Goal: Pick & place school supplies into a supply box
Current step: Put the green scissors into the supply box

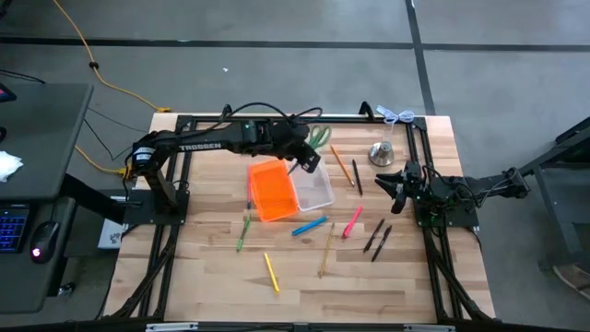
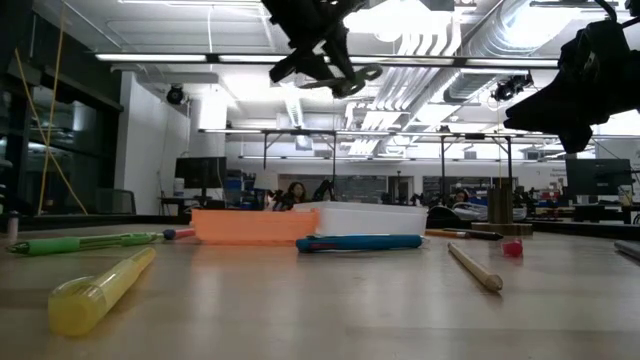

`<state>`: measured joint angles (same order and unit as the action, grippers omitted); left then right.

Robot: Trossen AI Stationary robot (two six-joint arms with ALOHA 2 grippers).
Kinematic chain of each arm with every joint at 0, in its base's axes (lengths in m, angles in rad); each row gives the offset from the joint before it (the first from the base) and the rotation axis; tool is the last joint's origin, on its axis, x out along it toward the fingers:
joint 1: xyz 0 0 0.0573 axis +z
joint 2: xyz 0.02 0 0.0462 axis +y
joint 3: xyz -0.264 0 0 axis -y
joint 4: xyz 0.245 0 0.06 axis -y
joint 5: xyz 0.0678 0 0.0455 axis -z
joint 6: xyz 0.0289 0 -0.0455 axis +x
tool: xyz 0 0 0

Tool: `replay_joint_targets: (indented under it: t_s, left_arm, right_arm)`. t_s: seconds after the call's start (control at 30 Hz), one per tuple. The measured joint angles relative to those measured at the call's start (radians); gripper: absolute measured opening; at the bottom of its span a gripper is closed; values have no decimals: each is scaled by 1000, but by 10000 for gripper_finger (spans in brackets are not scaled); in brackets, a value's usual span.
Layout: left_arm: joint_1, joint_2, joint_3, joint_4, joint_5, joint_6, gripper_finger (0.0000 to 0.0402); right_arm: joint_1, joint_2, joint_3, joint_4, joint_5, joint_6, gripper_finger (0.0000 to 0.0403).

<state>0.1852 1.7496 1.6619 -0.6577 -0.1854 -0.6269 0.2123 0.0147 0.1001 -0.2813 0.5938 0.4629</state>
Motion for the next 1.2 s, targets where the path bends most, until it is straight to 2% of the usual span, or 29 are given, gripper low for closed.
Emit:
replay_joint_targets:
  t_s: [0.23, 0.43, 0.53, 1.2]
  left_arm:
    - [4, 53, 1, 158, -41, -166, 143]
    - [5, 92, -4, 132, -39, -290, 143]
    - [-3, 121, 2, 172, -53, -341, 143]
    - [-26, 200, 2, 97, -137, -576, 143]
  right_arm:
    - [0, 0, 0, 0, -6, 0, 83]
    - [0, 11, 0, 0, -1, 0, 83]
    - [0, 15, 0, -1, -2, 0, 83]
    - [0, 33, 0, -2, -7, 0, 83]
